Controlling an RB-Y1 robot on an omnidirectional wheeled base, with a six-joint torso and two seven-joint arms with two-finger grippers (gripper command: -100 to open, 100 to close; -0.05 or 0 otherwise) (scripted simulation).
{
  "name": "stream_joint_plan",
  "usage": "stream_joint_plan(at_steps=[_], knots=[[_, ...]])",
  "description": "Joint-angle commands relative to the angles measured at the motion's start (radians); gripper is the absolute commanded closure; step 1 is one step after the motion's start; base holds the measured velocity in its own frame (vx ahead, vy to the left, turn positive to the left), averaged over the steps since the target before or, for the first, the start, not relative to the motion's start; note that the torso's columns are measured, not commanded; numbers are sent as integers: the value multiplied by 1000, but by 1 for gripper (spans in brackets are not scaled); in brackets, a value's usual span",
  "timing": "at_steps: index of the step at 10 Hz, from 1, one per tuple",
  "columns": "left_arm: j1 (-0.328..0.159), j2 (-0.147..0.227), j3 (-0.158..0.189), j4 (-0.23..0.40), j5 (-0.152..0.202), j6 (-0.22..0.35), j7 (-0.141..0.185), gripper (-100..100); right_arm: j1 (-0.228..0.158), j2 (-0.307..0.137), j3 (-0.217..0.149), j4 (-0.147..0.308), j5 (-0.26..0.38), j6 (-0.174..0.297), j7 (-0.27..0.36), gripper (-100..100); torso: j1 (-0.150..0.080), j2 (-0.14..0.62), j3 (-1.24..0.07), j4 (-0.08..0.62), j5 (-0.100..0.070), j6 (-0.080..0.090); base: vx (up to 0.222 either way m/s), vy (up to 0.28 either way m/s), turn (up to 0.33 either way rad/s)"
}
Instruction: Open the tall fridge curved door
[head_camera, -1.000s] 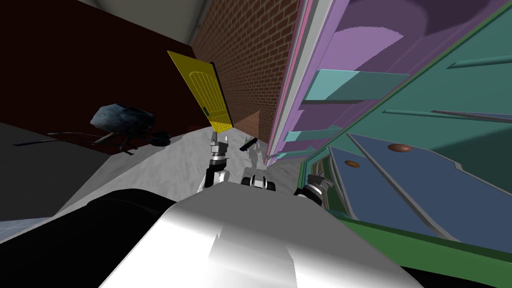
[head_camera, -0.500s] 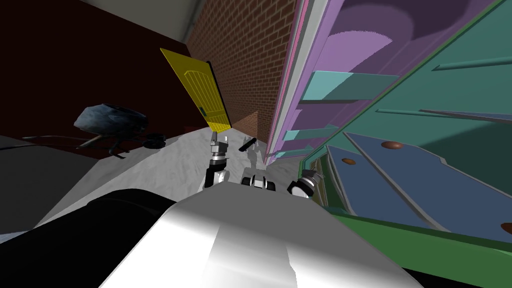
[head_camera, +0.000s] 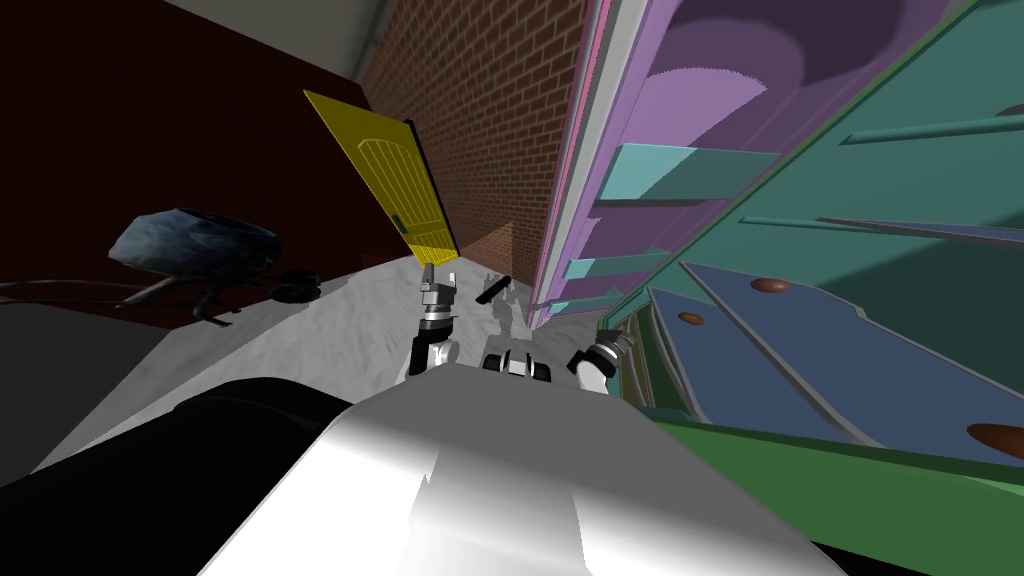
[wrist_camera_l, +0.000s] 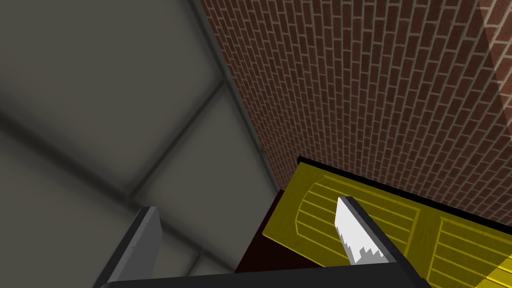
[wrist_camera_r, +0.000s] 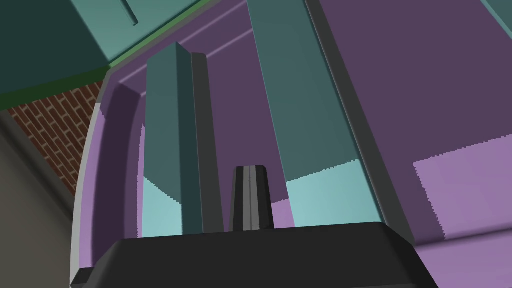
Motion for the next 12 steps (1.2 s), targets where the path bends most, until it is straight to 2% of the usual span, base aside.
stream_joint_plan(at_steps=[1, 2, 3, 4, 5, 6, 7, 8, 12], knots=[[0, 0, 0, 0, 0, 0, 0, 0, -57, 19, 18, 24, -45, 2, 71, 100, -1, 0, 0, 0, 0, 0, 2, 26, -128], [0, 0, 0, 0, 0, 0, 0, 0, -80, 19, 18, 24, -45, 2, 97, 100, 1, -1, 0, 0, 0, 0, 4, 38, -90], [0, 0, 0, 0, 0, 0, 0, 0, -80, 19, 18, 24, -45, 2, 116, 100, 2, -1, 0, 0, 1, 0, 5, 23, -10], [0, 0, 0, 0, 0, 0, 0, 0, -126, 36, 40, 47, -85, 10, 149, 100, 1, 0, 0, 0, 0, 0, 8, 36, -160], [0, 0, 0, 0, 0, 0, 0, 0, -148, 36, 40, 47, -85, 10, 180, 100, 1, -1, 0, 0, 0, 0, 9, 44, -77], [0, 0, 0, 0, 0, 0, 0, 0, -148, 36, 40, 47, -85, 10, 201, 100, 1, -1, 0, 0, 0, 0, 4, 25, 23], [0, 0, 0, 0, 0, 0, 0, 0, -146, 35, 43, 55, -78, 16, 176, 100, 0, 0, 0, 0, 0, 0, 2, 8, 7], [0, 0, 0, 0, 0, 0, 0, 0, -149, -7, 41, 50, -85, 18, 191, -100, -1, 0, 0, 0, 0, 0, 24, 21, -10], [0, 0, 0, 0, 0, 0, 0, 0, -159, -96, 33, 28, -121, 35, 234, -100, 3, -3, -2, -1, 1, 0, 85, 63, -21]])
